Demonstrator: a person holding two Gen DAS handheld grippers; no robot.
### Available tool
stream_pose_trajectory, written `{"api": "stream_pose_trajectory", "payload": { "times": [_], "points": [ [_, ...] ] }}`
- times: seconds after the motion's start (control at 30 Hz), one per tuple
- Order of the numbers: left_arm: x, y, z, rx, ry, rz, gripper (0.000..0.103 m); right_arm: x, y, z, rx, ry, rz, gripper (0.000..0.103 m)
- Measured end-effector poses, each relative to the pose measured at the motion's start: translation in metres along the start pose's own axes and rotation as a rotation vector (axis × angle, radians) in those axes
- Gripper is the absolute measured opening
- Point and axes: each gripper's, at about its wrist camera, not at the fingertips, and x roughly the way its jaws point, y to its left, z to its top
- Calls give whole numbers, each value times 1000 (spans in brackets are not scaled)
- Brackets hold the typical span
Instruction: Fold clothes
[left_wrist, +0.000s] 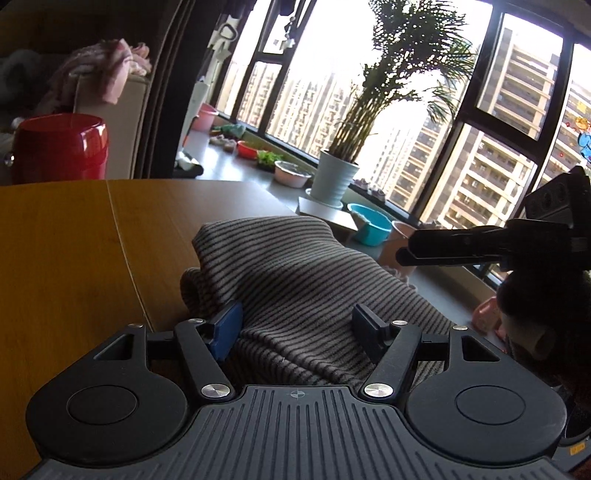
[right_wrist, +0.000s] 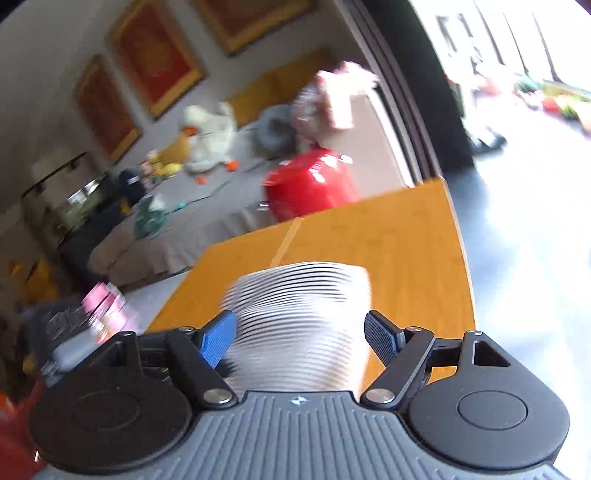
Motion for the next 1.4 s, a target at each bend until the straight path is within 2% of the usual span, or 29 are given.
{"api": "stream_pose_trajectory", "payload": {
  "times": [0.07, 0.13, 0.17, 0.2, 0.23, 0.33, 0.37, 0.4, 0.43, 0.5, 0.57, 0.6, 0.67, 0.8, 0.93, 1.07, 1.13, 1.17, 1.2, 1.23, 1.33, 1.4],
  "points": [
    [-1, 2, -2, -8, -3, -5, 71, 29, -16, 3, 83, 41, -35, 82],
    [-1, 5, -2, -18, -2, -9, 71, 48, -28, 2, 193, 69, 20, 83],
    [-2, 7, -2, -24, -1, -12, 71, 48, -26, 3, 204, 57, 60, 82],
    [-2, 9, -1, -29, 0, -14, 71, 49, -23, 5, 215, 45, 100, 75],
    [-2, 11, -1, -34, 1, -16, 72, 50, -20, 7, 227, 34, 140, 76],
    [-4, 19, -2, -66, 4, -31, 81, 35, 6, 18, 136, -33, 271, 76],
    [-5, 22, -3, -76, 6, -36, 83, 32, 13, 21, 108, -44, 288, 76],
    [-6, 25, -4, -86, 6, -40, 84, 30, 19, 23, 77, -47, 270, 78],
    [-5, 26, -6, -95, 11, -39, 84, 32, 22, 23, 46, -39, 216, 78],
    [-1, 27, -8, -109, 37, -28, 85, 46, 26, 20, -34, -7, 44, 78],
    [3, 29, -12, -139, 54, -37, 91, 60, 31, 9, -160, 26, -159, 79],
    [5, 31, -14, -159, 52, -55, 92, 60, 33, 4, -207, 12, -189, 84],
    [6, 29, -14, -155, 56, -54, 92, 60, 35, -5, -276, -10, -238, 84],
    [8, 29, -14, -154, 59, -56, 92, 60, 27, -5, -221, -12, -246, 96],
    [7, 29, -15, -164, 57, -51, 92, 62, 16, -7, -157, -16, -243, 103],
    [-18, 22, -5, -175, -12, -58, 83, 61, 3, -11, -80, -24, -208, 103],
    [-39, 8, 3, -131, -70, -63, 77, 60, -1, -13, -59, -34, -193, 103],
    [-47, 1, 6, -104, -90, -69, 70, 59, -3, -15, -47, -39, -183, 103],
    [-53, -7, 9, -75, -102, -84, 64, 59, -6, -15, -33, -42, -173, 103],
    [-58, -15, 10, -43, -104, -109, 63, 59, -8, -16, -19, -46, -162, 103],
    [-50, -34, 2, 29, -32, -139, 64, 57, -11, -18, -1, -58, -142, 103],
    [-35, -38, -11, 44, 38, -107, 63, 56, -12, -19, 7, -65, -129, 103]
  ]
}}
